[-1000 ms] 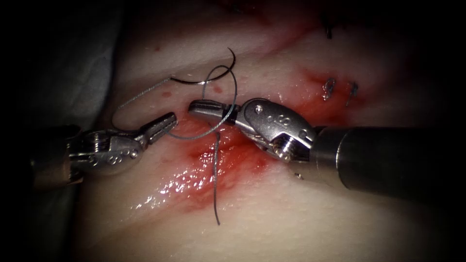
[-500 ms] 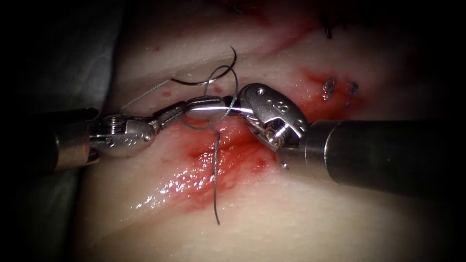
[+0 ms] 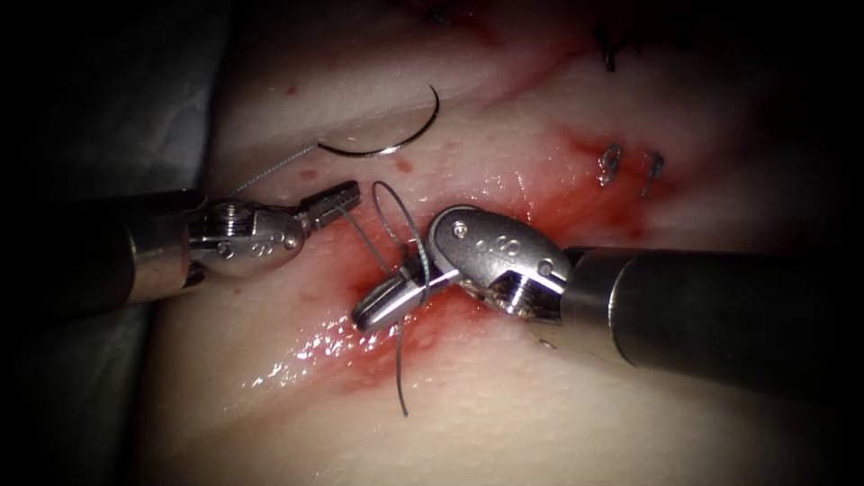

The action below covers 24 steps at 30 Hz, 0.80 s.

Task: Wound Closure

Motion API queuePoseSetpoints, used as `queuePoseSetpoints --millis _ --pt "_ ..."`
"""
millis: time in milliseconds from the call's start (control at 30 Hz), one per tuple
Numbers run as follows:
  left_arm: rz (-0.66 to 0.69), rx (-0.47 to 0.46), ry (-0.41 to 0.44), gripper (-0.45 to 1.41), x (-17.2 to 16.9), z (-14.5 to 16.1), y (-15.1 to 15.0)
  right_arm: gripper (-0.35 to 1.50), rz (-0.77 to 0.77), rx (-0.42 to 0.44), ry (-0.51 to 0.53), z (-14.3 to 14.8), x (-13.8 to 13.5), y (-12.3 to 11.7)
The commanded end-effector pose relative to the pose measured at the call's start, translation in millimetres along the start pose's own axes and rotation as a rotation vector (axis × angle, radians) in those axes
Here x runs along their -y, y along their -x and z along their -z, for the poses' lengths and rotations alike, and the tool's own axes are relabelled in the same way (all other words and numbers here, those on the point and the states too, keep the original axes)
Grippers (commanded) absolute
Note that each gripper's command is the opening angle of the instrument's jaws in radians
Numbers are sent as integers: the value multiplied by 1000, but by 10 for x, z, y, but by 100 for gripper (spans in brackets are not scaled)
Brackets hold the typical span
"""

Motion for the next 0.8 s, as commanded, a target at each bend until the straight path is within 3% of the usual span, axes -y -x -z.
queuePoseSetpoints --millis 33,133,233,367,533,800 --pt "1 1 1 -45 -3 -6 1 17 30 49 -39 -6 -4 4" --pt "2 6 3 -45 1 -1 3 37 56 121 -92 -8 -1 4" --pt "4 12 1 -45 5 3 6 74 87 205 -161 -16 3 2" --pt "4 14 -1 -45 4 4 7 95 101 265 -225 -28 6 1" --pt "-4 14 -1 -45 2 5 9 103 134 314 -308 -45 12 6" --pt "3 15 -3 -45 -1 12 15 98 121 468 -390 -56 6 43"
